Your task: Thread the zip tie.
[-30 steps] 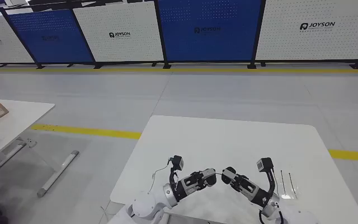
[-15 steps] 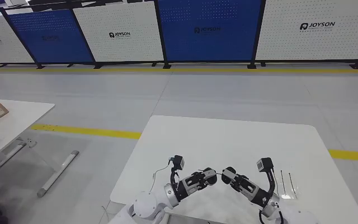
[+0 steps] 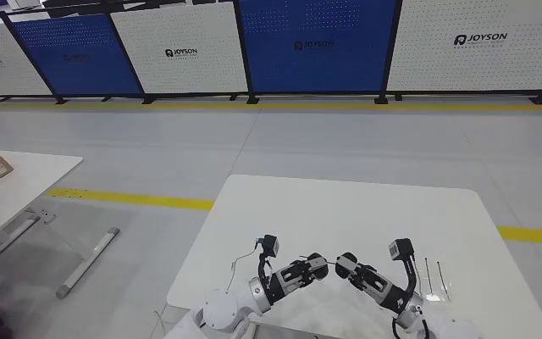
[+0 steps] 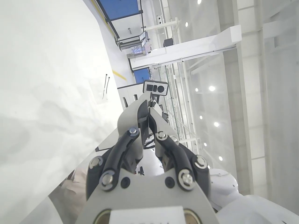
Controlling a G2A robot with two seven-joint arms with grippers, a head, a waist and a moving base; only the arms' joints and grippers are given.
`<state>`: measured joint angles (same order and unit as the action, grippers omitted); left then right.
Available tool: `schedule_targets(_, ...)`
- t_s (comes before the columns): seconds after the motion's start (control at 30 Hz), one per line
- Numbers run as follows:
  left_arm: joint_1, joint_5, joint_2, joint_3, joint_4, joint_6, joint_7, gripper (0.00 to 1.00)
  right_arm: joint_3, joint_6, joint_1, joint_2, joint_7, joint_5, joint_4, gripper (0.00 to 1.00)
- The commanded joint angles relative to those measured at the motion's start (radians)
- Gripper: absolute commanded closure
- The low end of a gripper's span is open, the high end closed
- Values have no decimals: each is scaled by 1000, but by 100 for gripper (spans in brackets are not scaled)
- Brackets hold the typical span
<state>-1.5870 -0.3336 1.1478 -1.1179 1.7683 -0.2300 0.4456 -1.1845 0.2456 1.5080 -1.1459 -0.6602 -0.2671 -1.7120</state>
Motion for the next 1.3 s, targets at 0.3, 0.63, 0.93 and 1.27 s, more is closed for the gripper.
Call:
schedule_targets(0.3,-6,-3,-3,3,6,-7,3,100,3,-11,7,1,17,26,-15,0)
schedule_targets(0.63,-5,-30,-5,4,-3,-3,-6,100,-33,19,39,7,24,12,-41,0)
schedule_targets(0.93,-17,22,-11,-16,-1,59,-53,100,-122,66,105,21,24,-10,-69,0)
schedule_targets(1.27,-17,22,-11,-16,-1,59,-53,100,-122,66,105,21,24,-10,-69,0)
